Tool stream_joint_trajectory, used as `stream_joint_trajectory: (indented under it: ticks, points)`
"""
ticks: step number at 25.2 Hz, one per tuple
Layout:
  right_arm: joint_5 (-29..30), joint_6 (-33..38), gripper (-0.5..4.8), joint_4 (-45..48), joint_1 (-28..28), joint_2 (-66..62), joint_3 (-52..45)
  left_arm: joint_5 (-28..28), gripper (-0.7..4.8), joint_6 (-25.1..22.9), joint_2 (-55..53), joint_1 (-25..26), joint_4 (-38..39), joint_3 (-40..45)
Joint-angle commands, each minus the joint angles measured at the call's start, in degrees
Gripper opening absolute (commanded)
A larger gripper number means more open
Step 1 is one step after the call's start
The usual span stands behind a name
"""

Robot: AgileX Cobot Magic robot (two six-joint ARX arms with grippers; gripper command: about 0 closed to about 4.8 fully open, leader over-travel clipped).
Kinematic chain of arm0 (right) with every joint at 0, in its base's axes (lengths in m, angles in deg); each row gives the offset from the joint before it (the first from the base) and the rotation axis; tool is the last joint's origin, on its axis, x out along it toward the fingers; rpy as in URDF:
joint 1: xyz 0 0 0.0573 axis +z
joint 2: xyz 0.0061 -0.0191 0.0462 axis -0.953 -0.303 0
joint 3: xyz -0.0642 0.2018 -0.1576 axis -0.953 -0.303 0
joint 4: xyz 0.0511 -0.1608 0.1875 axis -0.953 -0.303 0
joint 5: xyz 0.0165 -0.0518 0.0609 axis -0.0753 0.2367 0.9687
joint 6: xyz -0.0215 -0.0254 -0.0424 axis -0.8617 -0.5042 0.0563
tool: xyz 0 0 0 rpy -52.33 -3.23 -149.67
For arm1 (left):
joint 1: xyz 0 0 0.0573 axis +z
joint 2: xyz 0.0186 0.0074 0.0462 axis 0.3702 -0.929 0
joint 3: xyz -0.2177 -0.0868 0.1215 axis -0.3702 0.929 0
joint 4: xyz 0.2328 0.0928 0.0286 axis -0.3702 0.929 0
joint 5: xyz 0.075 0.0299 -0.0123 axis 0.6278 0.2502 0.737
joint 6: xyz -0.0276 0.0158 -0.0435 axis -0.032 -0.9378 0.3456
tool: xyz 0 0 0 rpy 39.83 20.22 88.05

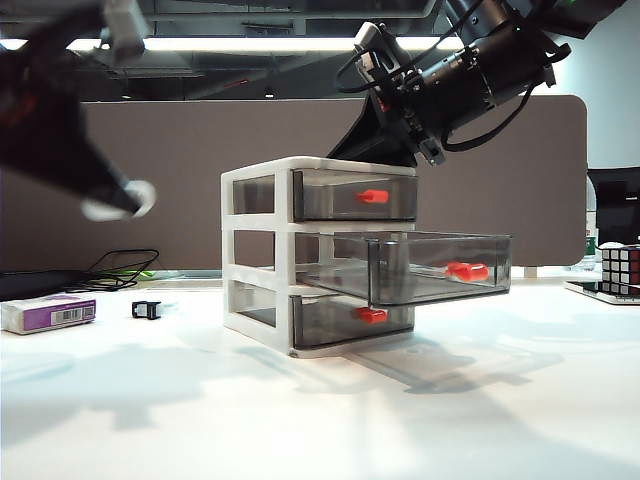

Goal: Open the second layer of the drawer on the table, pick up the earphone case on the table and put it in, and finally close the drawer.

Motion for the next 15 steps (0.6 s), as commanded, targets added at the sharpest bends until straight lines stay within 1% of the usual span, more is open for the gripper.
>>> stream_joint_trajectory:
  ticks: [1, 4, 5, 6, 7, 8, 9, 10, 11, 13, 15]
  points:
    - [-0.74, 0.44, -0.05, -5.25, 0.2, -0.98, -0.94, 2.08, 0.75, 5.97, 2.62, -8.28, -0.24, -0.61]
    - [-0.72, 0.44, -0.05, -5.4, 0.2, -0.98, -0.94, 3.96, 0.75, 10.08, 2.47, -15.32, -2.4, -0.87]
    - [-0.5, 0.44, -0.05, -5.38, 0.2, -0.98, -0.94, 6.01, 0.75, 10.99, 2.25, -19.12, -5.53, -0.87]
    - [-0.5, 0.44, -0.05, -5.4, 0.2, -0.98, -0.94, 7.1, 0.75, 12.17, 2.05, -21.22, -8.22, -0.87]
    - [-0.5, 0.44, -0.05, -5.51, 0.2, -0.98, -0.94, 7.85, 0.75, 14.97, 1.25, -23.87, -13.38, -0.92]
    - [-0.5, 0.44, -0.05, -5.53, 0.2, -0.98, -0.92, 7.85, 0.75, 16.15, 0.7, -24.39, -15.43, -0.98]
    - [-0.5, 0.42, -0.05, -5.75, 0.2, -0.98, -0.94, 7.63, 0.75, 19.45, -1.16, -24.81, -17.29, -2.19]
    - [-0.52, 0.44, -0.05, -5.79, 0.2, -0.98, -0.94, 7.41, 0.75, 20.15, -2.01, -24.81, -17.27, -2.91]
    - [-0.5, 0.42, -0.05, -5.86, 0.2, -0.96, -0.94, 7.45, 0.75, 22.23, -4.94, -24.85, -17.18, -5.51]
    - [-0.33, 0.42, -0.05, -5.95, 0.2, -0.98, -0.94, 7.43, 0.75, 22.14, -7.65, -25.07, -17.33, -8.48]
    - [-0.33, 0.42, -0.05, -6.12, 0.2, -0.96, -0.94, 8.17, 0.75, 21.68, -10.73, -26.84, -17.33, -11.76]
